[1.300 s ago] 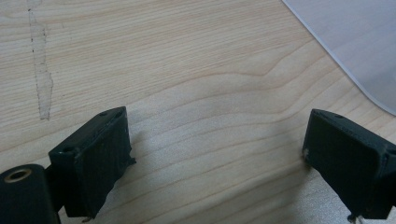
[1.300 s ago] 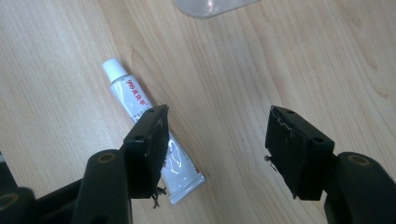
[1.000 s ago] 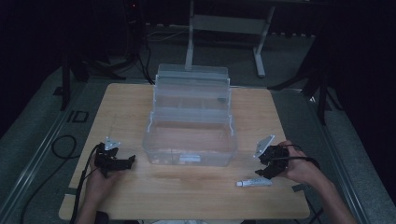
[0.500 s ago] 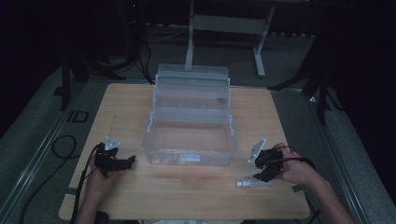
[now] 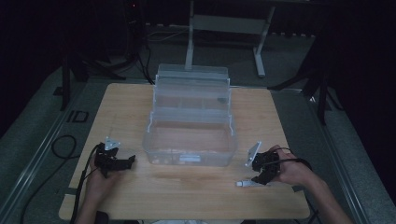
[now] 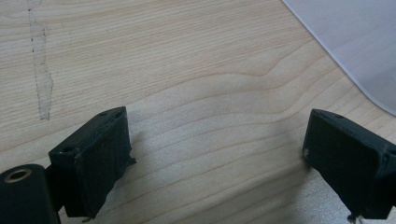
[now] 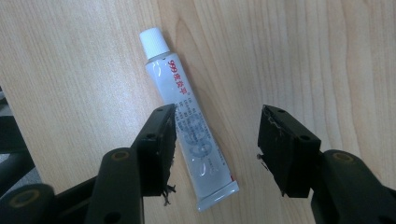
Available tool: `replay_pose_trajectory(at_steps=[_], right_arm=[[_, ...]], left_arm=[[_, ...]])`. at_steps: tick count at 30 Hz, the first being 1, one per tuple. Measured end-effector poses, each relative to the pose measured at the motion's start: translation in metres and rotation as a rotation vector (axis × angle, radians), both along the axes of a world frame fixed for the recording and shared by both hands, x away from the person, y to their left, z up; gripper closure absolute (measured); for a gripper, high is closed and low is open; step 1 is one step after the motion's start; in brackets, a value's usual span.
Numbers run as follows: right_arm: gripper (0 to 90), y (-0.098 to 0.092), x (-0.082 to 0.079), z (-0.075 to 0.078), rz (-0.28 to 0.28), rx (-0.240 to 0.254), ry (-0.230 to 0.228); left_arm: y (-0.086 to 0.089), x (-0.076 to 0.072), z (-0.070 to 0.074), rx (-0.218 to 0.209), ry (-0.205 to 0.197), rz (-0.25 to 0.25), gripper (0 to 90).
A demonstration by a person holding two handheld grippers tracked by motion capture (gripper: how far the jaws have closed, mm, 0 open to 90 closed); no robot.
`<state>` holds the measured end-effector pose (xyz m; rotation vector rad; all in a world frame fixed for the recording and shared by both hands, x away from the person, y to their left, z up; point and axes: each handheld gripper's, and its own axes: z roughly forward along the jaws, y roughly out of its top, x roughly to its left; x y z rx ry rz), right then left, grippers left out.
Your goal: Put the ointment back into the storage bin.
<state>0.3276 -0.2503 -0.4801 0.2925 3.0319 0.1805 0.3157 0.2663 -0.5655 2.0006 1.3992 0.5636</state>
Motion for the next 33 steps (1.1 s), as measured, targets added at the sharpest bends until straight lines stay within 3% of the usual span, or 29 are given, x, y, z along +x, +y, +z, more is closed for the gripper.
replay_pose_trajectory(at_steps=[23, 33], right_arm=[[51.1, 0.007, -0.002, -0.015, 0.025, -0.025, 0.031], [57.6, 0.008, -0.003, -0.018, 0.028, -0.033, 0.040]], left_arm=[[0.000, 0.000, 0.000, 0.000, 0.000, 0.000, 8.2], [0.000, 0.000, 0.000, 0.000, 0.000, 0.000, 8.2]])
